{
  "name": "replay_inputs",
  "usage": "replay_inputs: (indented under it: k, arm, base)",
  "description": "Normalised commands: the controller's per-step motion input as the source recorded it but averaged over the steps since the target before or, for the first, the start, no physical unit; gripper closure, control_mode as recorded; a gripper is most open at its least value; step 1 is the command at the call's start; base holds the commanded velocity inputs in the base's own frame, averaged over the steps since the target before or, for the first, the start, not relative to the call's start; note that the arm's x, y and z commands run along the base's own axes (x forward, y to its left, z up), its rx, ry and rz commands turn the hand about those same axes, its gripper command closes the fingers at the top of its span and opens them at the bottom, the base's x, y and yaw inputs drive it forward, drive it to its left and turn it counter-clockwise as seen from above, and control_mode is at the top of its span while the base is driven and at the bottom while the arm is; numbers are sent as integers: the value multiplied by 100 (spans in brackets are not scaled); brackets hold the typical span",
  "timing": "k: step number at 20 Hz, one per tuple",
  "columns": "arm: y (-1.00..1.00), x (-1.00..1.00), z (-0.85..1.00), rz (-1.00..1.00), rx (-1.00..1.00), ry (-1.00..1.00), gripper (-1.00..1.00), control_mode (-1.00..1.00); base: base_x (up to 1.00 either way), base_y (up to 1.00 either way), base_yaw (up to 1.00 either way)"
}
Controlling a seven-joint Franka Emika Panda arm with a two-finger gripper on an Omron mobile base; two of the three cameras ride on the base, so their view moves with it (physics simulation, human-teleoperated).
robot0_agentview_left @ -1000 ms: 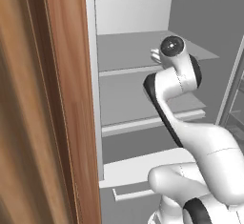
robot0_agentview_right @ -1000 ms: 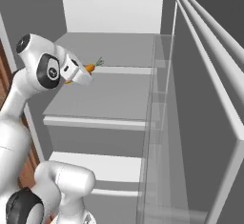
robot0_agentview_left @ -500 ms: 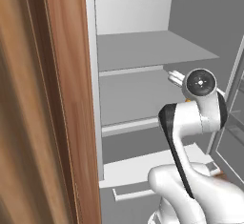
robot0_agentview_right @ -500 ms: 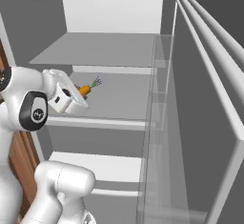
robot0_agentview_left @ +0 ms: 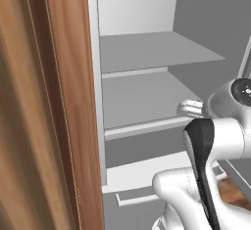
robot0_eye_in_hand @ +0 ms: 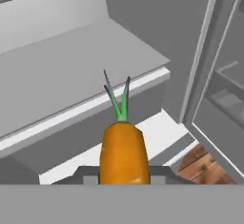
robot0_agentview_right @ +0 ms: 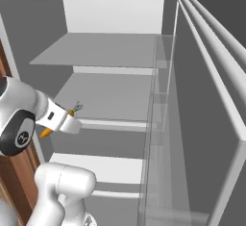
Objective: Place the cold items (carrot and peach) from the fridge in one tupperware on the dining counter. Place the warm items (kebab skewer and hot dog) in the stove area in another tupperware.
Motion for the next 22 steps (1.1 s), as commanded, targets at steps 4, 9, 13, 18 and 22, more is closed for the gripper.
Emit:
replay_inputs:
  k: [4, 9, 13, 18, 22]
  arm:
    - [72, 4, -95, 38, -7, 3, 100, -100]
    - [28, 8, -53, 12, -1, 0, 100, -100]
    - [15, 0, -41, 7, -1, -1, 100, -100]
    - [7, -1, -14, 2, -1, -2, 100, 100]
    - [0, 0, 0, 0, 0, 0, 100, 100]
  base:
    - [0, 0, 0]
    - [0, 0, 0]
    - [0, 0, 0]
    - [-15, 2, 2]
    - [-49, 0, 4]
